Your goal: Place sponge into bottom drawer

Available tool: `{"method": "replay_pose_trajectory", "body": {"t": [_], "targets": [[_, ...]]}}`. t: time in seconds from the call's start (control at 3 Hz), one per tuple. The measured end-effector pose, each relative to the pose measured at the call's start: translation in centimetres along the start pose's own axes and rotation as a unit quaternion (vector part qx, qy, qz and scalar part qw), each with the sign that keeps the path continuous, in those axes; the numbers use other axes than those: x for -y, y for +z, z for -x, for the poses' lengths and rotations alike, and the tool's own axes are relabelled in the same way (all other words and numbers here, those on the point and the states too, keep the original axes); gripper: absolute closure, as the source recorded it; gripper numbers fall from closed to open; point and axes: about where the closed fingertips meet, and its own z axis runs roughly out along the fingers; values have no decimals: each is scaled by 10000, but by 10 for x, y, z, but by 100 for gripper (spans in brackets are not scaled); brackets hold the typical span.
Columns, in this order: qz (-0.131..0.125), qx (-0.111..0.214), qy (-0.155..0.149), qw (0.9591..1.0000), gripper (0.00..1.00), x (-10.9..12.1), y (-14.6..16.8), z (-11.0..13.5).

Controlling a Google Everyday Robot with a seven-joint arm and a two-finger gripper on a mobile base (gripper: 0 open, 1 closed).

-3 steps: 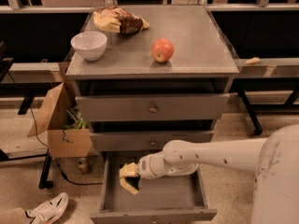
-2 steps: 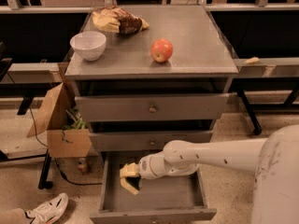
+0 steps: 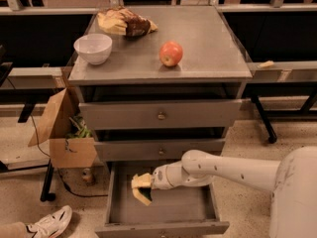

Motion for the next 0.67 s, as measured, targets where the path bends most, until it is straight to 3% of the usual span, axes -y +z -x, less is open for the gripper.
{"method": "replay_pose_trajectory", "body": {"t": [0.33, 0.67], "targets": [[507, 74, 102, 9986, 100, 40, 25, 9], [782, 210, 362, 9961, 100, 83, 54, 22]]}}
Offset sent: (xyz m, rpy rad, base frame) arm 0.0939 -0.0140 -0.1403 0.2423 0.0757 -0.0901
